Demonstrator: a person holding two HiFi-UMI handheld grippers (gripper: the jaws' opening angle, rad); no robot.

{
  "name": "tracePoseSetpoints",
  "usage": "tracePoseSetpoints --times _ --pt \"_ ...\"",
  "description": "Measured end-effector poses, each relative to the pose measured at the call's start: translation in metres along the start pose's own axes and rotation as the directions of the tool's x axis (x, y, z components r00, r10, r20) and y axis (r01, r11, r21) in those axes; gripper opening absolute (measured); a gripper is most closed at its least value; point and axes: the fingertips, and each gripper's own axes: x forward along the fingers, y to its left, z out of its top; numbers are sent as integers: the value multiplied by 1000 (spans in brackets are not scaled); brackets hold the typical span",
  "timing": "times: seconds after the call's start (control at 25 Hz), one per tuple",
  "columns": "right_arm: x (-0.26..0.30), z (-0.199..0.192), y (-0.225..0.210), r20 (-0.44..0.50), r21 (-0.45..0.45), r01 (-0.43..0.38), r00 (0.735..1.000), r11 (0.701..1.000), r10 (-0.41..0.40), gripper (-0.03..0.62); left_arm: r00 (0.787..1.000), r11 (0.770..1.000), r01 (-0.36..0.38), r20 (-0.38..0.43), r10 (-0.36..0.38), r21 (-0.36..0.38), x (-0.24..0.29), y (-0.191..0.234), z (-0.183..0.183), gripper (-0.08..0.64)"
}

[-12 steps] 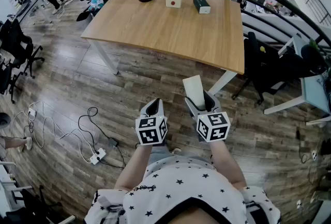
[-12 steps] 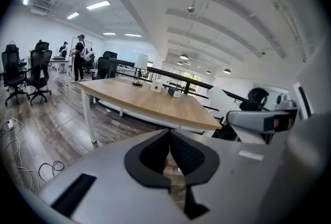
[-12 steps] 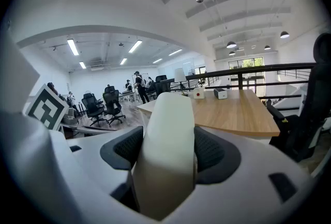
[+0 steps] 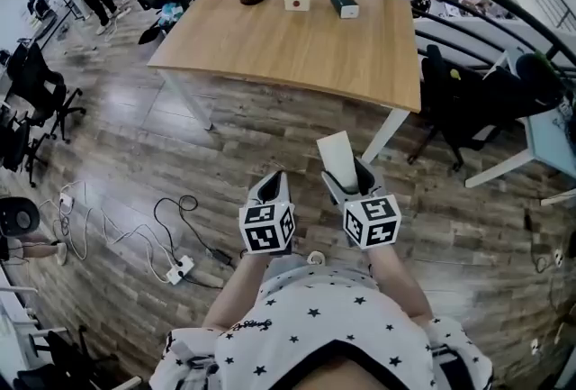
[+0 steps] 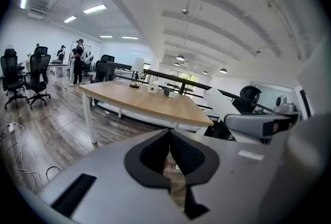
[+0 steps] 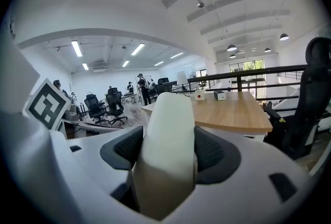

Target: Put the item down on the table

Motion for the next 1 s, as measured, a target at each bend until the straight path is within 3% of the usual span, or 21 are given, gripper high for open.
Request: tracePoseSetpoints --times 0.52,1.0 --pt "-9 11 -4 39 -1 -10 999 1000 10 302 999 1000 -10 36 11 -17 -5 -10 3 14" --pt "10 19 -18 38 10 -30 999 1000 29 302 999 998 -35 16 36 -56 13 -3 1 14"
